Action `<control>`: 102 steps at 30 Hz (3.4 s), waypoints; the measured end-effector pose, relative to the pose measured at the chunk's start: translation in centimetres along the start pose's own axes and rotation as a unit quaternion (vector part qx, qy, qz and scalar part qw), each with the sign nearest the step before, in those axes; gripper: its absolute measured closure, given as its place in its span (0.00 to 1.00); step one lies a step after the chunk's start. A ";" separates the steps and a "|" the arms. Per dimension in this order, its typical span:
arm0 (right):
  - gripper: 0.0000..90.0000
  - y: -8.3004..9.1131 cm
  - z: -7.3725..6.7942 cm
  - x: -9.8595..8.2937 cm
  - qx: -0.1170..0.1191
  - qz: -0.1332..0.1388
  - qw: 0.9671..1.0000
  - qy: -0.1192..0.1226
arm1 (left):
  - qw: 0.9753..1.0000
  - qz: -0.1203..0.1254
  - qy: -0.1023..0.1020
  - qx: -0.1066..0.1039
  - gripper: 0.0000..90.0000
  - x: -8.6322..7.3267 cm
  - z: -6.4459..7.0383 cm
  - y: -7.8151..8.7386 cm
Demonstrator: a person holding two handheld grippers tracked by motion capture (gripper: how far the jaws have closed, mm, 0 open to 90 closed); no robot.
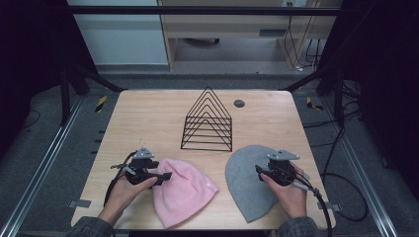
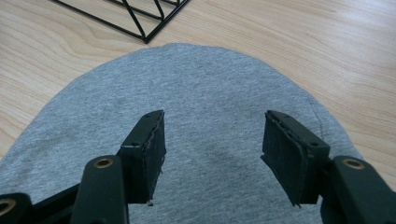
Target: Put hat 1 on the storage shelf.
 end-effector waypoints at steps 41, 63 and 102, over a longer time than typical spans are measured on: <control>0.40 4.5 -5.7 6.6 0.037 0.137 0.987 0.074 | 0.979 0.087 -0.186 0.019 0.88 10.1 3.9 8.9; 0.49 3.8 -10.5 14.9 0.151 0.114 0.972 0.141 | 0.973 0.129 -0.189 0.020 0.88 16.4 1.9 15.2; 0.85 1.3 -8.9 22.4 0.226 0.130 0.956 0.135 | 0.958 0.199 -0.206 -0.008 0.88 23.5 2.3 18.2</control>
Point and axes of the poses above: each handheld gripper's, and its own axes: y roughly backward along the jaws, x roughly out of its top, z roughly to its right, the point moved 1 cm from there along -y, roughly forward along the jaws, and after that the axes turned 3 degrees about y, right-handed, at the moved point
